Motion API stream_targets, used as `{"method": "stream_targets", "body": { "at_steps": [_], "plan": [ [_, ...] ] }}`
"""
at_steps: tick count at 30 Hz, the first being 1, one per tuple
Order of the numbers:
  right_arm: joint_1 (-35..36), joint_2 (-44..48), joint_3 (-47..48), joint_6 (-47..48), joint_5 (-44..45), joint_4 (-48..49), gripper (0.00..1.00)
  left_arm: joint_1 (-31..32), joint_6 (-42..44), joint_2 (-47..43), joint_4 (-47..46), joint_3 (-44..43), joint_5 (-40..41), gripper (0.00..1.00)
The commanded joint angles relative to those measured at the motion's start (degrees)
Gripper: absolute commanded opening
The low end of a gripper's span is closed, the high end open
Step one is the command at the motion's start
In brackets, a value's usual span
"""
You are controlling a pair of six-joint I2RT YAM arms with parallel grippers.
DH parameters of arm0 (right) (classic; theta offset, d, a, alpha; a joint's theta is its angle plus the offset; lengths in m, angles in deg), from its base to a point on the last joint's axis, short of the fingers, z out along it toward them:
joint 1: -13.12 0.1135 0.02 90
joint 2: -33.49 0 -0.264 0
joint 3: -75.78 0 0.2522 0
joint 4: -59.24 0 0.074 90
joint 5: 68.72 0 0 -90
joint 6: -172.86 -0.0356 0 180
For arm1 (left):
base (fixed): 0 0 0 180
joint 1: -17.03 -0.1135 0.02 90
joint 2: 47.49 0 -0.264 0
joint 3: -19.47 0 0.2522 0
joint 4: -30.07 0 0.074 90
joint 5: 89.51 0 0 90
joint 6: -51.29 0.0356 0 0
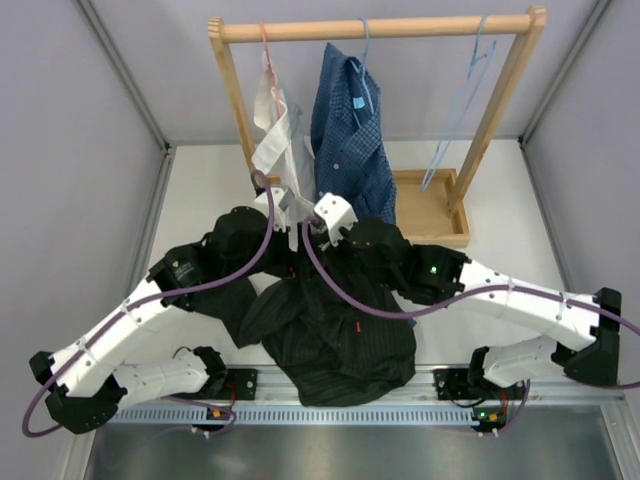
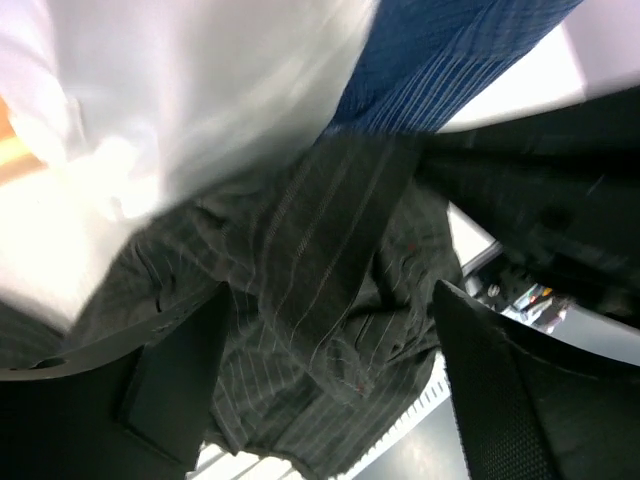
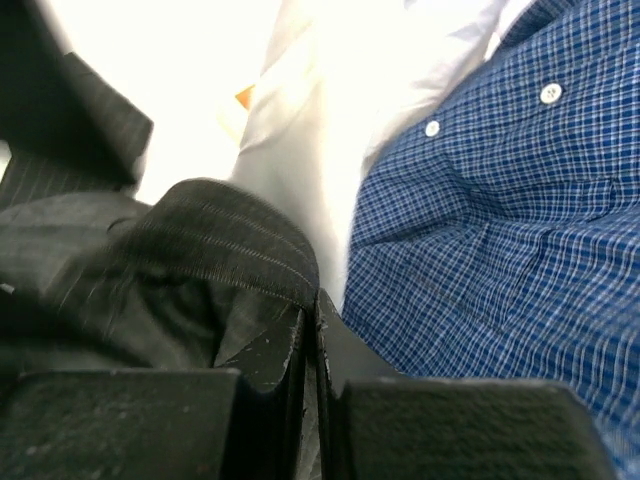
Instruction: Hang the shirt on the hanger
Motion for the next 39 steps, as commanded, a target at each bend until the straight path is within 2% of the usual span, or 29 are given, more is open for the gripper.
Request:
{"method": "stream_targets", "body": {
  "at_steps": [1, 2, 4, 9, 15, 18, 19, 21, 22, 24, 25, 26, 28, 30, 33, 35, 38, 39],
  "plan": [
    [-2.2, -5.1, 7.0, -4.6, 3.6, -5.5, 0.0, 0.8, -7.1, 0.0, 0.3, 4.3, -0.1, 0.83],
    [-2.7, -5.9, 8.6, -6.1, 3.6, -7.8, 0.0, 1.9, -9.2, -0.7, 0.4, 5.6, 1.7, 0.75],
    [-3.0, -7.7, 10.4, -7.9, 3.4, -9.6, 0.0, 2.4, -10.5, -3.8, 0.3, 8.8, 5.1, 0.74],
    [-3.4, -8.6, 11.4, -10.5, 2.3, -11.1, 0.0, 2.4, -9.9, -8.6, -2.1, 12.7, 4.3, 0.74],
    [-3.8, -8.1, 13.5, -13.1, 0.1, -11.4, 0.0, 2.4, -9.6, -8.6, -18.0, 24.1, -0.4, 0.74],
    [-3.8, -7.9, 13.8, -13.5, -0.6, -11.8, 0.0, 2.4, -9.4, -7.9, -24.1, 27.6, -0.4, 0.7],
    [-3.7, -7.8, 13.9, -13.5, -0.5, -12.0, 0.0, 2.4, -9.1, -7.9, -25.1, 28.1, -0.1, 0.61],
    [-3.7, -7.4, 13.7, -13.6, -0.2, -12.3, 0.0, 2.4, -8.8, -8.4, -27.8, 29.0, -0.4, 0.52],
    [-3.8, -7.1, 13.5, -13.7, -0.1, -12.3, 0.0, 2.4, -8.5, -8.6, -28.6, 29.2, -0.7, 0.39],
    [-4.0, -6.7, 13.1, -13.9, -0.1, -12.3, 0.0, 2.4, -8.5, -8.6, -29.5, 28.9, -1.9, 0.28],
    [-3.9, -6.7, 12.9, -14.2, -0.1, -12.4, 0.0, 2.4, -8.2, -8.6, -29.5, 28.7, -2.3, 0.11],
    [-4.0, -6.5, 12.7, -14.3, -0.4, -12.4, 0.0, 2.4, -8.1, -8.6, -29.3, 28.5, -2.7, 0.06],
    [-4.1, -6.2, 12.2, -14.8, -0.6, -12.3, 0.0, 2.4, -8.2, -9.2, -29.1, 28.5, -3.3, 0.0],
    [-4.2, -5.8, 11.6, -15.0, -0.9, -12.4, 0.0, 2.4, -8.5, -10.4, -28.7, 28.4, -3.5, 0.0],
    [-4.4, -4.5, 10.3, -15.6, -1.7, -12.5, 0.0, 2.4, -9.5, -11.3, -23.1, 26.3, -1.4, 0.0],
    [-4.4, -3.4, 9.8, -16.2, -3.1, -13.4, 0.03, 2.4, -9.9, -11.0, -16.6, 25.1, 0.1, 0.0],
    [-4.4, -0.6, 8.2, -17.1, -4.4, -14.8, 0.23, 2.4, -10.2, -10.8, -10.5, 23.2, 1.0, 0.0],
    [-4.4, 0.5, 7.0, -18.1, -4.5, -15.1, 0.4, 2.4, -10.4, -10.8, -9.4, 23.0, 0.4, 0.0]
  ]
}}
